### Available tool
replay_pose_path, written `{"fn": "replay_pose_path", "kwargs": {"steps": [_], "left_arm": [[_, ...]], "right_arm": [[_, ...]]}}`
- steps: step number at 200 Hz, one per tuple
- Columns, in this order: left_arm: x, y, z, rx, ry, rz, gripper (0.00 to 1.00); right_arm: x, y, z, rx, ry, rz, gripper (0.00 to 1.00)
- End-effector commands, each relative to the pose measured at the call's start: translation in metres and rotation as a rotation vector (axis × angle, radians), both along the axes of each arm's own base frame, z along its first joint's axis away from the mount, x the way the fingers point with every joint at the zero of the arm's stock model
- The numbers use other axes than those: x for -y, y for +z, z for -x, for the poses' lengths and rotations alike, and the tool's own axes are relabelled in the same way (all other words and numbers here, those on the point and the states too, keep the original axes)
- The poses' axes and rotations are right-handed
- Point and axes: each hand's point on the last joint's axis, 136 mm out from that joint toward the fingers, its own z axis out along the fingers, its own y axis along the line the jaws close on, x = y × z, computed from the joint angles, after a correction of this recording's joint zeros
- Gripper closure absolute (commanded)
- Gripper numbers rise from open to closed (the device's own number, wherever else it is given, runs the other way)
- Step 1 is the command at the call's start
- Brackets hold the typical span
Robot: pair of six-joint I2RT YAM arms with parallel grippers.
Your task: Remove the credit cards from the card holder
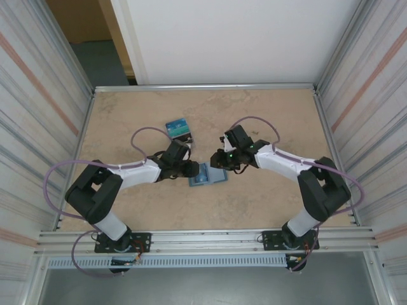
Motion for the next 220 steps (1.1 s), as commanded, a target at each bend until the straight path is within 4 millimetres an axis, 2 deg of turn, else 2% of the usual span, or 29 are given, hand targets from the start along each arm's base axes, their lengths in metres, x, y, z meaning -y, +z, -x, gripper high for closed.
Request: {"fn": "replay_pose_path", "kwargs": {"steps": [1,27,60,92,141,220], "left_arm": [[0.0,-0.008,0.004,-0.023,0.002,0.009,0.63],[0.0,-0.011,0.005,-0.027,-0.005,-0.002,0.65],[0.0,-0.018,0.004,-0.04,-0.015,-0.024,0.73],[-0.001,-0.02,0.004,-0.046,-0.015,-0.035,0.75],[-0.001,-0.022,0.005,-0.053,-0.02,-0.039,0.78],[0.002,-0.023,0.006,-0.064,-0.03,-0.032,0.79]], "right_arm": [[-0.018,-0.007,0.0,-0.042,0.04,-0.046,0.74],[-0.023,-0.025,-0.001,-0.1,0.029,-0.074,0.75],[-0.026,-0.036,-0.004,-0.135,0.013,-0.11,0.76],[-0.025,-0.044,-0.005,-0.156,0.006,-0.104,0.78],[-0.016,-0.051,-0.006,-0.169,-0.018,-0.101,0.8],[-0.023,-0.055,-0.002,-0.197,-0.005,-0.148,0.84]]}}
